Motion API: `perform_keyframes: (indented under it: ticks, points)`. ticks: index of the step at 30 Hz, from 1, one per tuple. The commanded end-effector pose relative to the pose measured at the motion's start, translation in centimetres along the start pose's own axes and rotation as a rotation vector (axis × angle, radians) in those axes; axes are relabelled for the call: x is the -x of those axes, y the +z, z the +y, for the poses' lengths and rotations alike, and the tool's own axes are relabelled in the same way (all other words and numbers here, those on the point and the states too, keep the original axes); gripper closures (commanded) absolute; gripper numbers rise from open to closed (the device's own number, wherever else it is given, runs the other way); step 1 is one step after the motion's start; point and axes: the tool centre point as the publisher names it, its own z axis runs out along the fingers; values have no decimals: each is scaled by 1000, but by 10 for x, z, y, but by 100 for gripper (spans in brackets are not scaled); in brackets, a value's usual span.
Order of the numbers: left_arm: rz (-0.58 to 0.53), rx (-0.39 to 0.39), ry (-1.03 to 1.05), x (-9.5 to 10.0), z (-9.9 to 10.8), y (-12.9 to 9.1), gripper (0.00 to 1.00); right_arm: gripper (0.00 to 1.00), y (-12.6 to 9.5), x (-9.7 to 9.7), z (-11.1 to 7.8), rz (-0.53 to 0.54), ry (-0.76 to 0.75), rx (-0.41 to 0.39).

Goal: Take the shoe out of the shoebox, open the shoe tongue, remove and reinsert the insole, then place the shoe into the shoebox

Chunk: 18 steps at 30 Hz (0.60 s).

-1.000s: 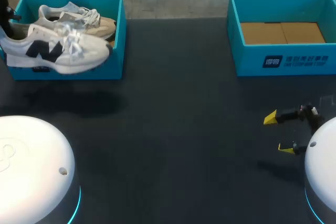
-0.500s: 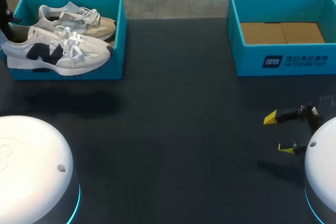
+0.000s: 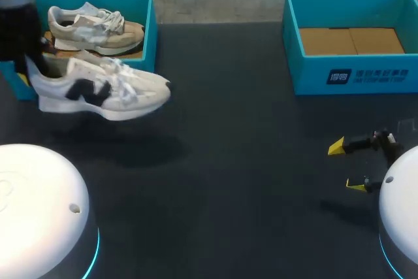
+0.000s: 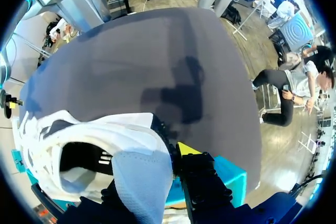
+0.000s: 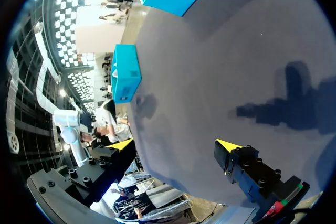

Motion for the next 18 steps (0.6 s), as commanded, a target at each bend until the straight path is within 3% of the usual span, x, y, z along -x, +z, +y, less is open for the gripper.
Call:
perform_keyframes:
  ticks: [1, 7, 9, 18]
  points:
    - [22, 21, -9, 30, -14, 13, 100, 0, -1, 0, -2, 0, -1, 4]
    - [31, 50, -24, 69, -34, 25, 100, 0, -1, 0, -2, 0, -1, 4]
    - [6, 25, -12, 79, -38, 30, 100, 0, -1, 0, -2, 0, -1, 4]
    - [11, -7, -12, 126, -38, 62, 100, 0, -1, 0, -2, 0, -1, 4]
